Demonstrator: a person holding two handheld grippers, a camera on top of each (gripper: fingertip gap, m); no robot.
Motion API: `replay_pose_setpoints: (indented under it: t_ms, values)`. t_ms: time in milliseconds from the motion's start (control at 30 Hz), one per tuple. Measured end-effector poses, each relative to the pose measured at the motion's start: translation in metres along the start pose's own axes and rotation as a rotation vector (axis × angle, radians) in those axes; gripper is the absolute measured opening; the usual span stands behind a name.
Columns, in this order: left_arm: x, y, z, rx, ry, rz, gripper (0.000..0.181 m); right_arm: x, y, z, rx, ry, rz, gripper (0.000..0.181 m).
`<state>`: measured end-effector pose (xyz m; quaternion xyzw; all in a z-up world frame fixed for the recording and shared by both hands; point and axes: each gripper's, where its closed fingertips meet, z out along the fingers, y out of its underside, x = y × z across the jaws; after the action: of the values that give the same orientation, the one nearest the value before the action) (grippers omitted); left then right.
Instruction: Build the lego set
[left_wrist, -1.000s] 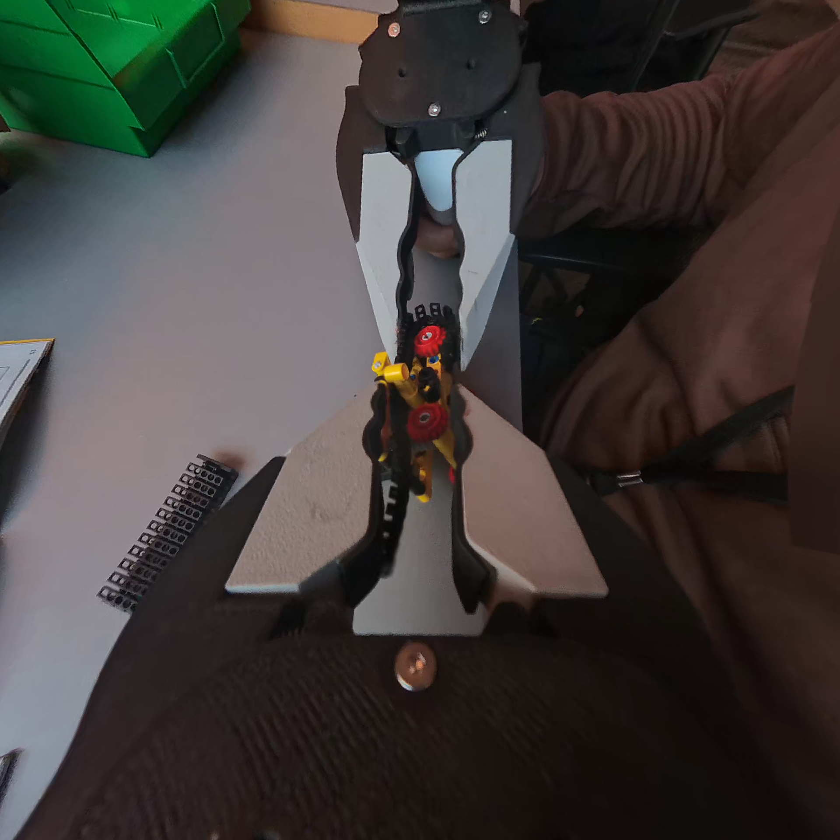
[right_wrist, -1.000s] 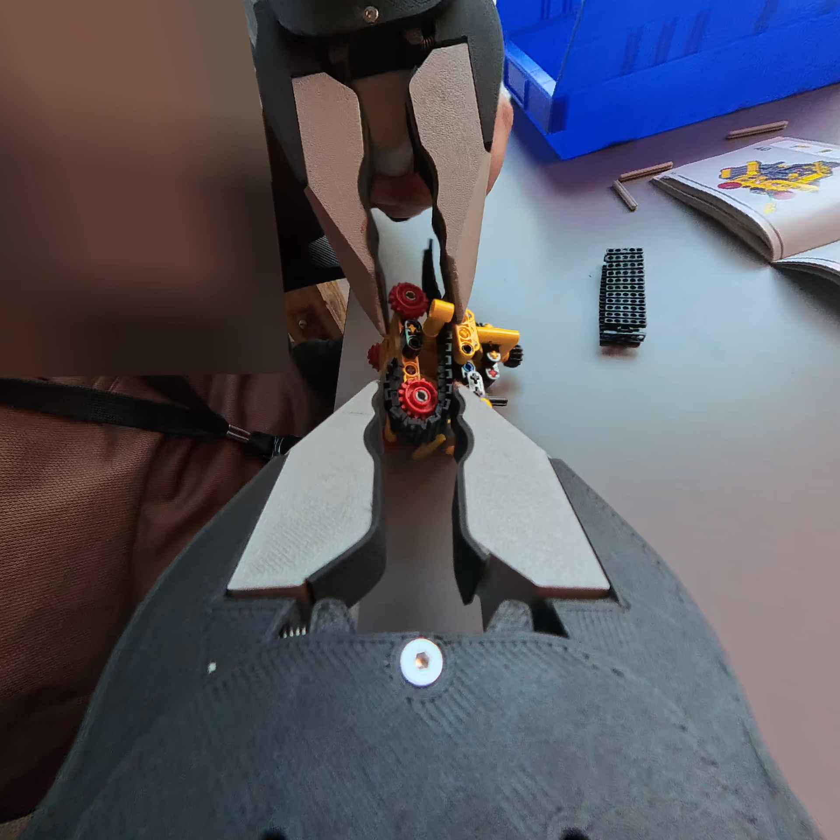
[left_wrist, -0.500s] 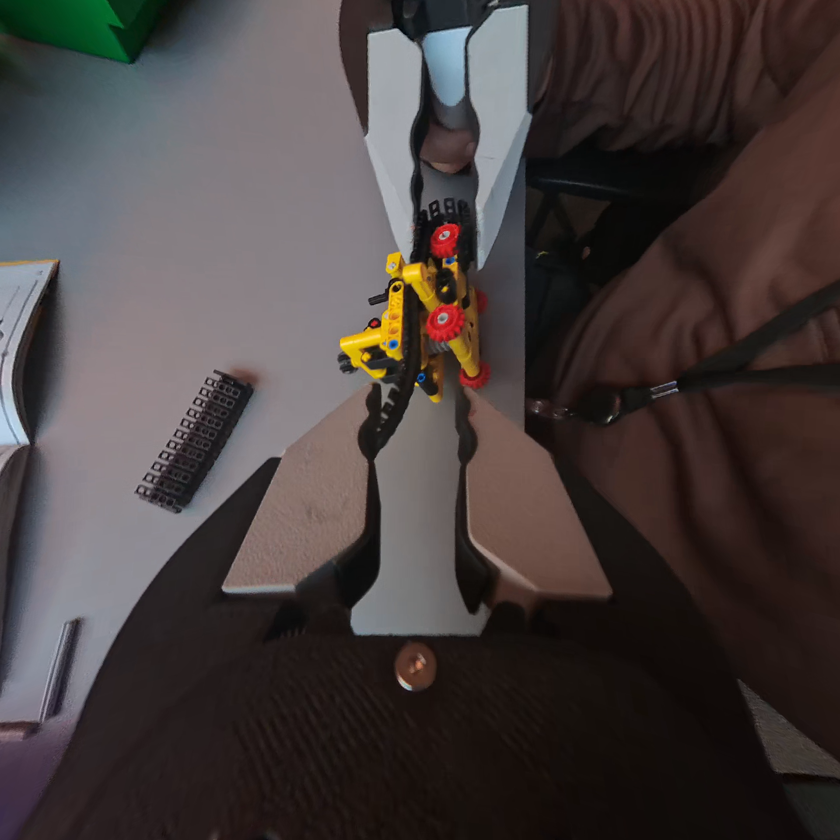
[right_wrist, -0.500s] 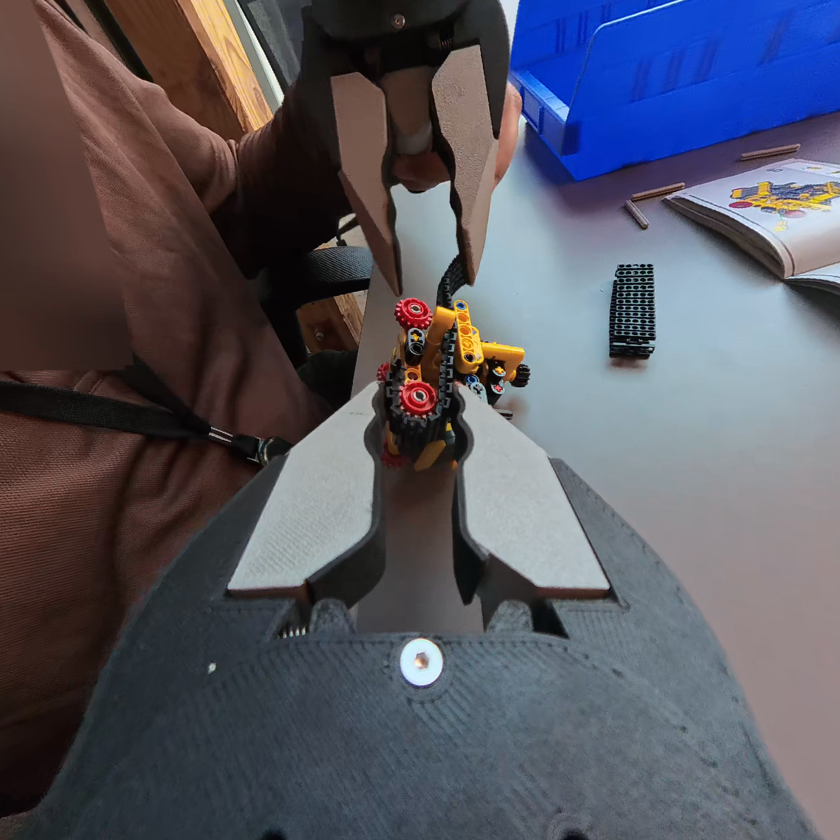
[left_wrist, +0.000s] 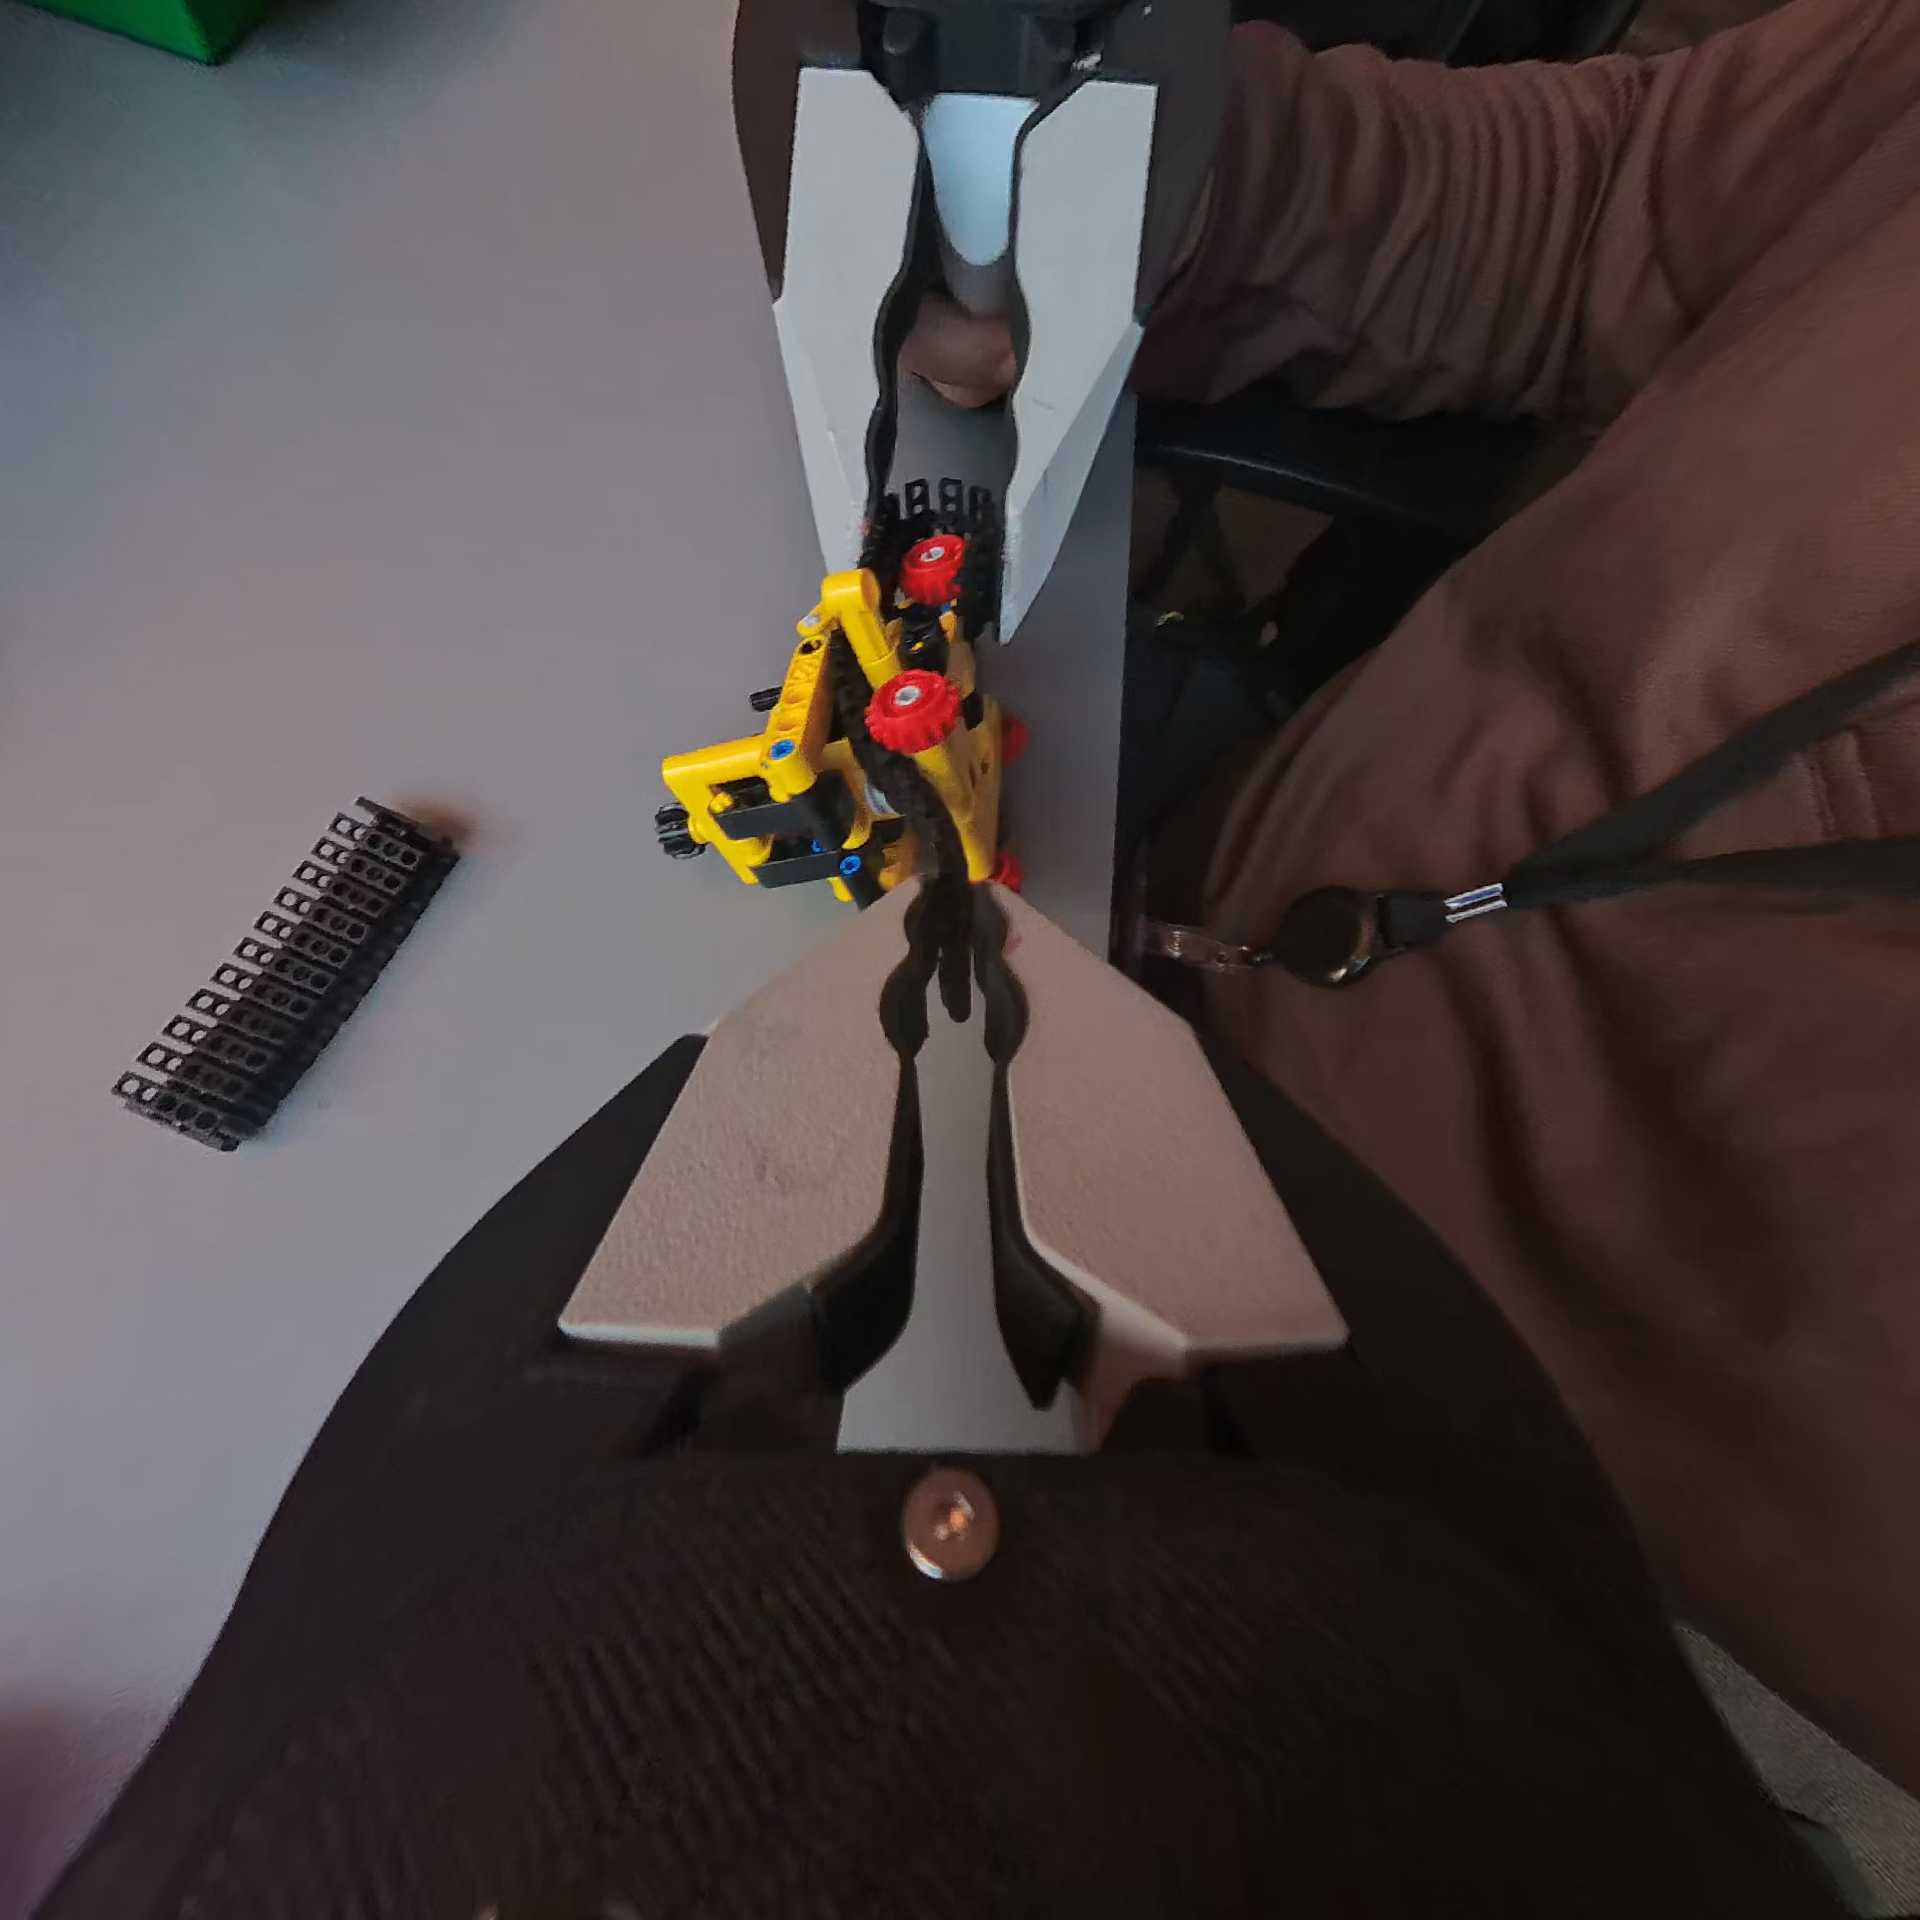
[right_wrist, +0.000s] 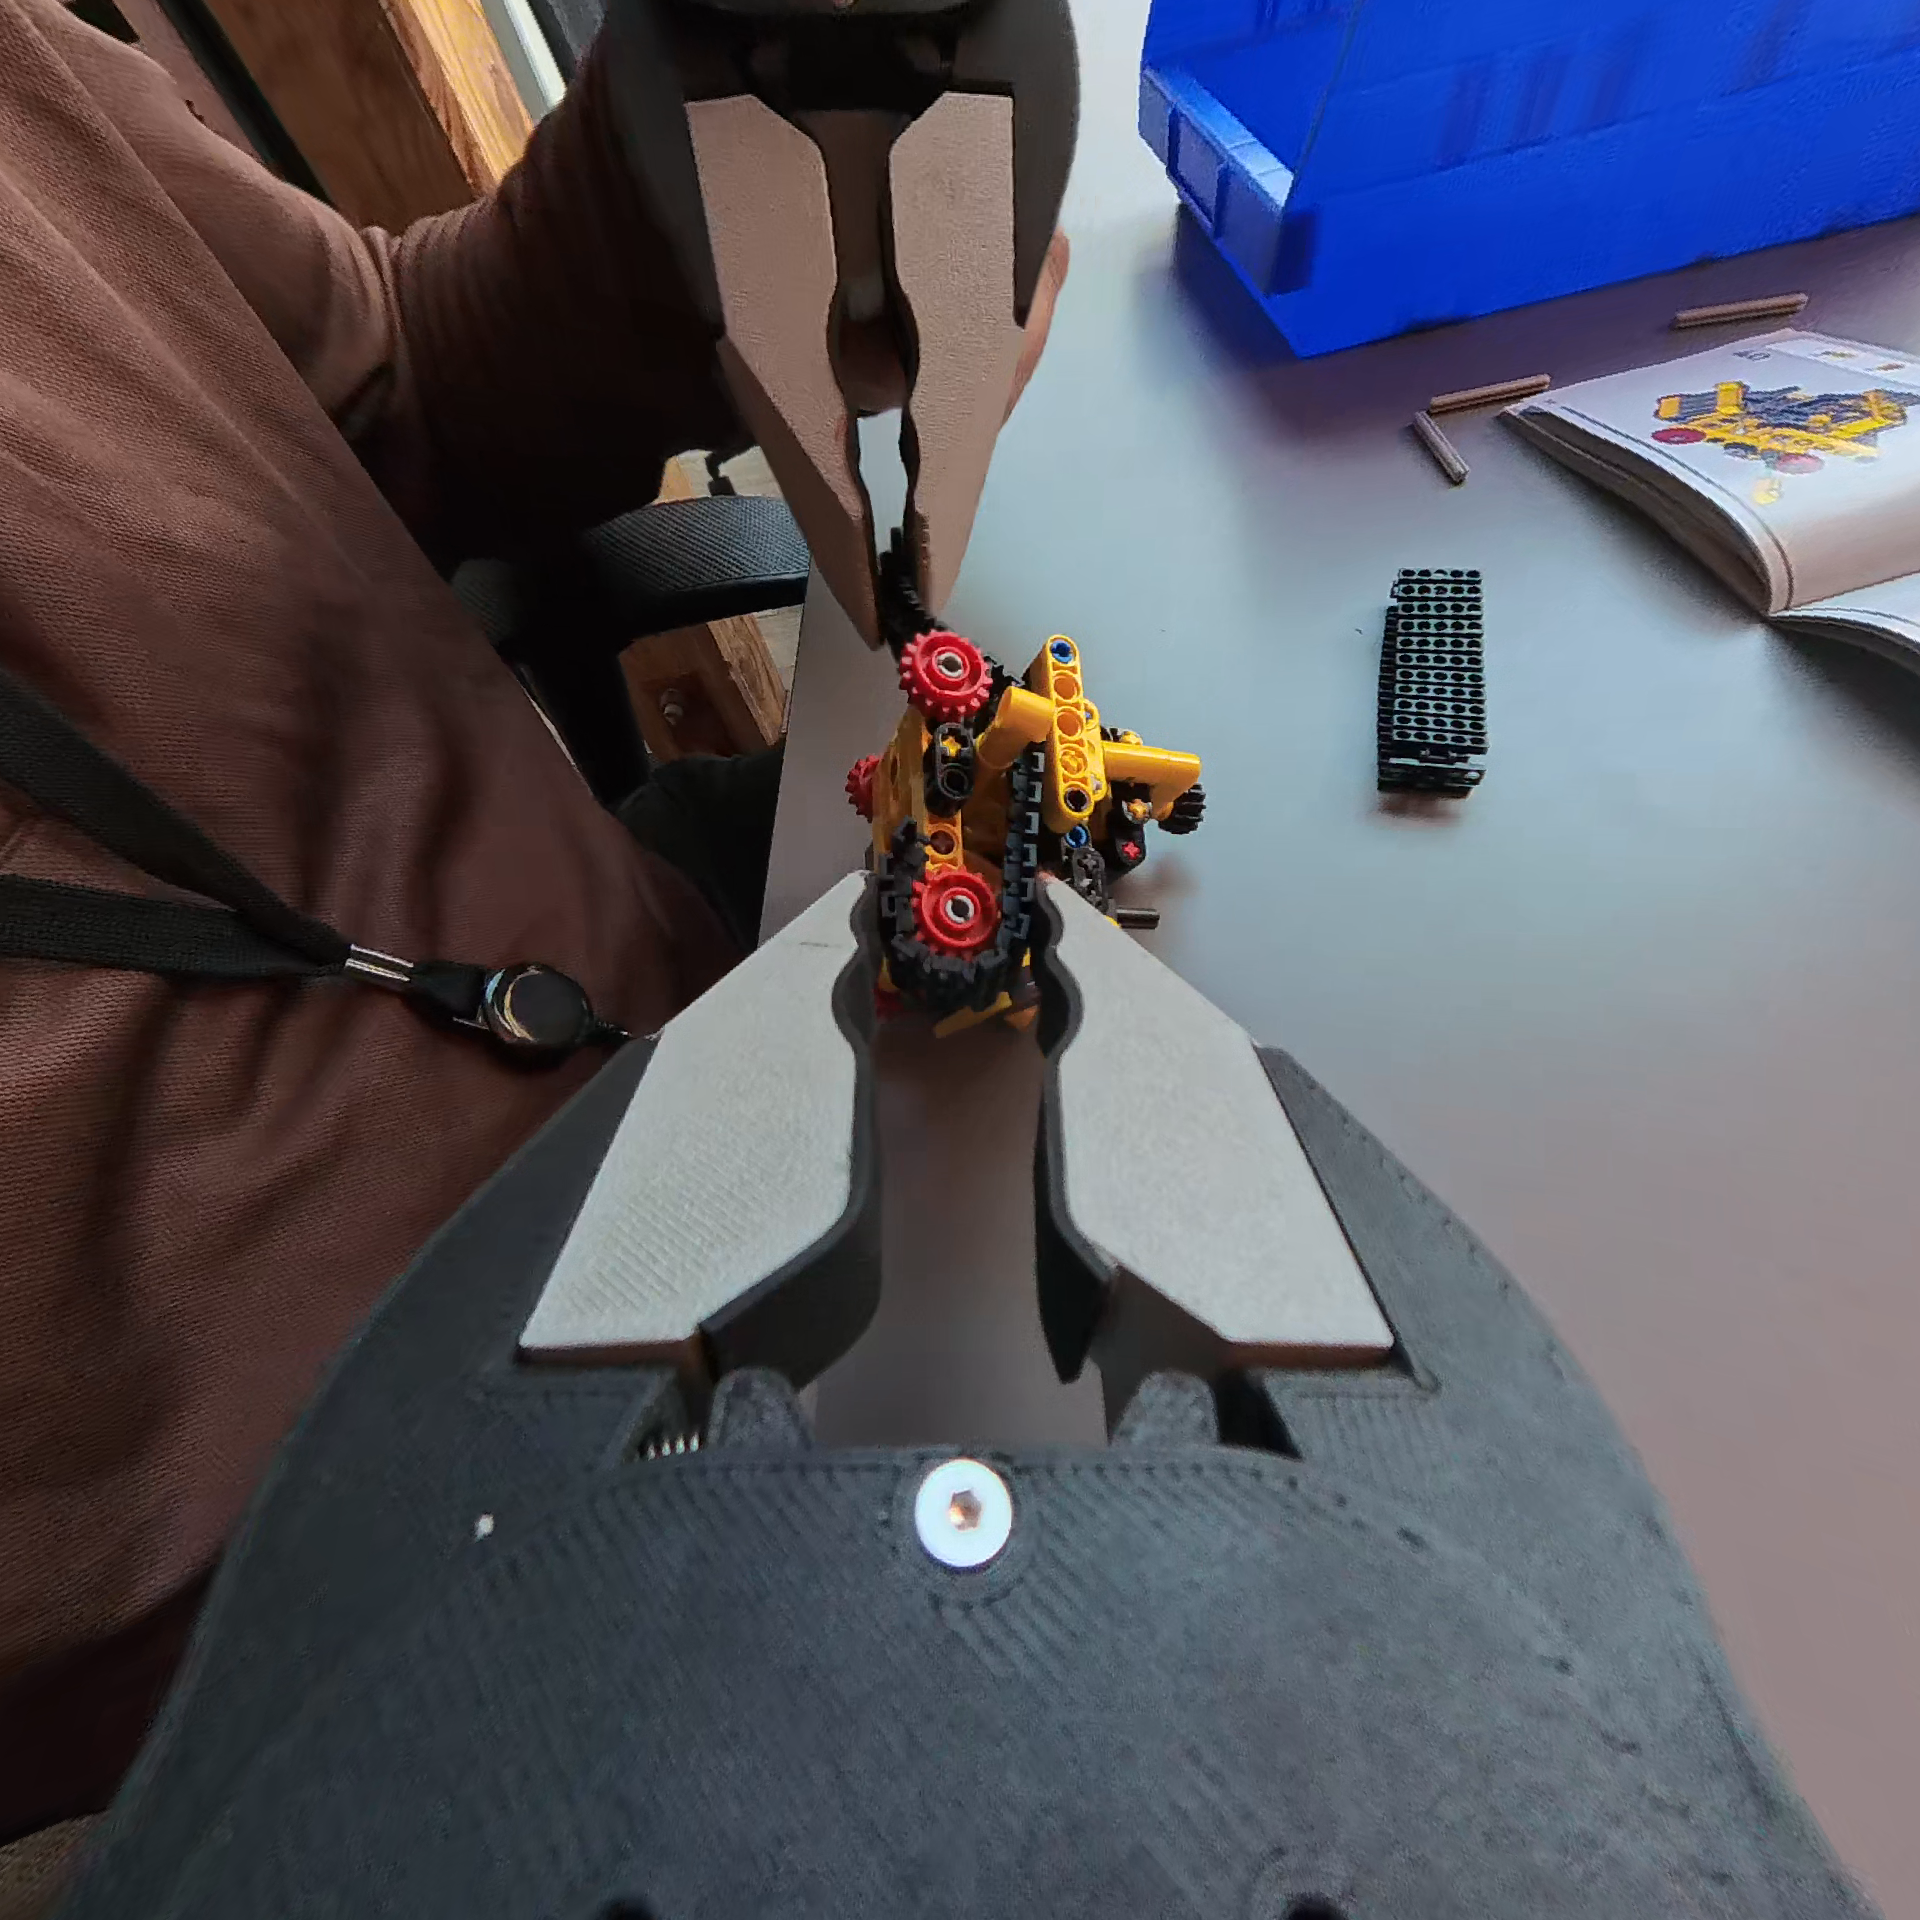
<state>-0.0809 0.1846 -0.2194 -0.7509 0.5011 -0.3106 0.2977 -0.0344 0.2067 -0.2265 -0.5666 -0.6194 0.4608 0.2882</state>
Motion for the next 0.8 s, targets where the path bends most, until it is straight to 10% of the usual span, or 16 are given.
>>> replay_pose_setpoints:
  t_ms: [800]
  values:
    - [-0.004,-0.013,-0.017,-0.014,-0.14,0.029,0.002,-0.006,0.006,0.005,-0.047,0.004,-0.068,0.025]
